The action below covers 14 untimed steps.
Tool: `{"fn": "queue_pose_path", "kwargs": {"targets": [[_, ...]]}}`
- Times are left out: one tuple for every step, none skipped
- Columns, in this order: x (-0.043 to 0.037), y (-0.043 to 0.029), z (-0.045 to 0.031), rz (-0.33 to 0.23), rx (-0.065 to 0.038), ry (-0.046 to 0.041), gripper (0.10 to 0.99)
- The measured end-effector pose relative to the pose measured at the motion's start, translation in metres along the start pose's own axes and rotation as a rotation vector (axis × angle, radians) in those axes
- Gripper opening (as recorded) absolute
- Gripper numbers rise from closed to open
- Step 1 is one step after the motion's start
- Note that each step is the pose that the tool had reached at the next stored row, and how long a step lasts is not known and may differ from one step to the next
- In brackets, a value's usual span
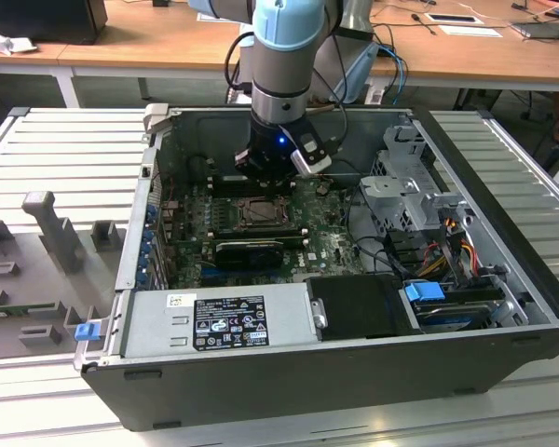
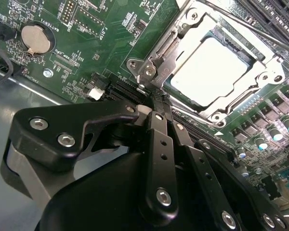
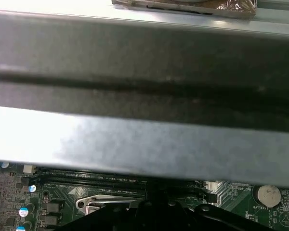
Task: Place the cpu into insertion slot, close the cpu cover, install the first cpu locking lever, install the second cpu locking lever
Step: 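Install the first cpu locking lever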
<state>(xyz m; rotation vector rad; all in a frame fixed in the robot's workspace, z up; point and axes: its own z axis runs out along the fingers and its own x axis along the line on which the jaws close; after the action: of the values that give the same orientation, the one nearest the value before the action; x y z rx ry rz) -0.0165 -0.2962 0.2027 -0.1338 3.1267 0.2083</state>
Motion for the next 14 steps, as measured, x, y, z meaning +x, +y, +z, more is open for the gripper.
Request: {"fn": "queue_pose_path", "kwargs": {"targets": [[0.0000, 0.0000, 0.0000, 0.000, 0.000, -0.0001, 0.106], [0.0000, 0.0001, -0.0004, 0.000, 0.000, -0.0001, 0.106], [-0.0001, 0.0002, -0.0008, 0.000, 0.000, -0.0002, 0.106], [-0.0001, 0.0003, -0.0014, 0.000, 0.000, -0.0002, 0.106], [-0.0001, 0.0004, -0.0023, 0.000, 0.000, -0.0002, 0.106], [-0.0001, 0.0005, -0.0024, 0.000, 0.000, -0.0003, 0.106], [-0.0001, 0.0005, -0.0024, 0.000, 0.000, -0.0004, 0.106], [0.0000, 0.0004, -0.0025, 0.000, 0.004, 0.0001, 0.106], [0.0000, 0.0004, -0.0023, 0.000, 0.007, 0.0004, 0.106], [-0.0001, 0.0004, -0.0020, 0.000, 0.012, 0.0008, 0.106], [-0.0001, 0.0003, -0.0017, 0.000, 0.016, 0.0012, 0.106], [-0.0001, 0.0003, -0.0015, 0.000, 0.020, 0.0015, 0.106], [0.0000, 0.0002, -0.0011, 0.000, 0.025, 0.0021, 0.106], [0.0000, 0.0002, -0.0008, 0.000, 0.028, 0.0024, 0.106]]}}
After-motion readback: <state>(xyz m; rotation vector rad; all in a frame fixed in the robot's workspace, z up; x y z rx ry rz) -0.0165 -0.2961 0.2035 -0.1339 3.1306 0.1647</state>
